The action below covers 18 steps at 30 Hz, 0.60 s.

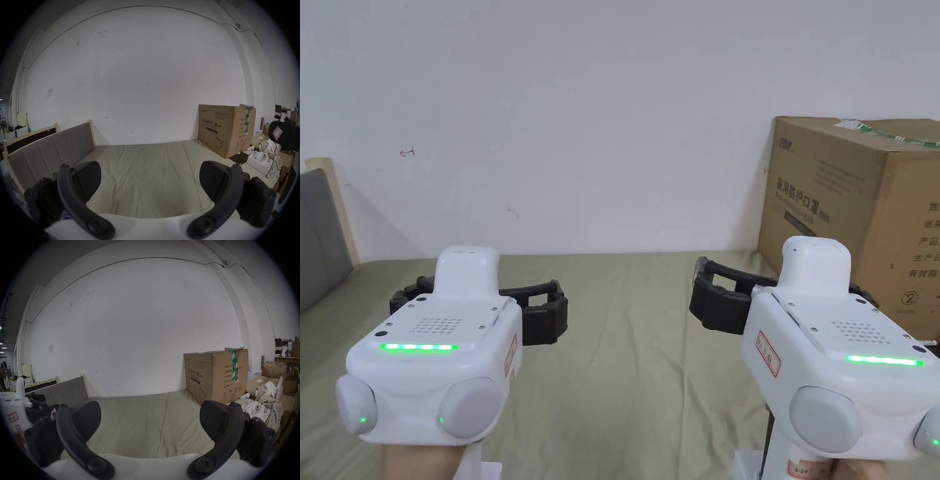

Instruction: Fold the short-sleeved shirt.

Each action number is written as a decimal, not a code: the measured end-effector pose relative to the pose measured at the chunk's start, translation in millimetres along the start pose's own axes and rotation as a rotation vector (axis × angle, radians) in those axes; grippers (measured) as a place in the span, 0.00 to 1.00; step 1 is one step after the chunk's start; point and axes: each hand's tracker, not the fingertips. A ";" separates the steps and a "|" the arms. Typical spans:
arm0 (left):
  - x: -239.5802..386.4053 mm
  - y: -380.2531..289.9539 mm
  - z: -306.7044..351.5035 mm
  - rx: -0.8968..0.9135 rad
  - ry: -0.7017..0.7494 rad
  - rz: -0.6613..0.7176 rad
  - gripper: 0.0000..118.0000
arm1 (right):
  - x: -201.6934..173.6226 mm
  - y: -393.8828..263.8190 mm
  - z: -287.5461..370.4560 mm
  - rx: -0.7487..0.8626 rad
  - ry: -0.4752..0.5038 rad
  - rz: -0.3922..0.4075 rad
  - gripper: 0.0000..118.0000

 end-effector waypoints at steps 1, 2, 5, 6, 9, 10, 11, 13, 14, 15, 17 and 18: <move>-0.3 0.2 0.0 0.000 0.000 0.000 1.00 | -0.1 0.5 0.4 0.002 0.002 0.003 1.00; -0.6 0.3 0.2 0.001 0.000 0.002 1.00 | -0.5 1.3 0.8 0.005 0.003 0.007 1.00; -0.9 -0.3 -0.4 -0.001 -0.001 0.011 1.00 | -2.7 2.6 0.5 0.006 -0.002 0.016 1.00; -1.1 -0.5 -0.6 -0.003 -0.003 0.012 1.00 | -3.3 2.6 0.3 0.005 -0.003 0.021 1.00; -0.9 -1.6 -1.0 -0.008 -0.006 0.010 1.00 | -4.5 1.8 -0.1 -0.004 0.004 0.028 1.00; -1.0 -2.1 -1.0 -0.009 -0.006 0.009 1.00 | -4.7 1.6 -0.1 -0.008 0.006 0.028 1.00; -1.2 -2.6 -1.0 -0.010 -0.007 0.007 1.00 | -4.9 1.3 0.2 -0.008 0.006 0.026 1.00; -1.3 -3.1 -1.7 -0.012 -0.008 0.003 1.00 | -5.6 1.2 0.7 -0.007 0.004 0.022 1.00; -1.7 -3.1 -1.7 -0.013 -0.008 0.002 1.00 | -5.8 1.5 0.7 -0.008 0.002 0.020 1.00; -2.0 -2.9 -1.6 -0.013 -0.008 0.001 1.00 | -6.2 2.1 0.4 -0.011 -0.004 0.020 1.00; -3.1 -2.6 -1.3 -0.012 -0.007 0.002 1.00 | -7.7 2.8 -0.4 -0.012 -0.018 0.026 1.00; -3.7 -2.5 -1.2 -0.012 -0.008 0.003 1.00 | -8.2 2.9 -0.1 -0.010 -0.025 0.030 1.00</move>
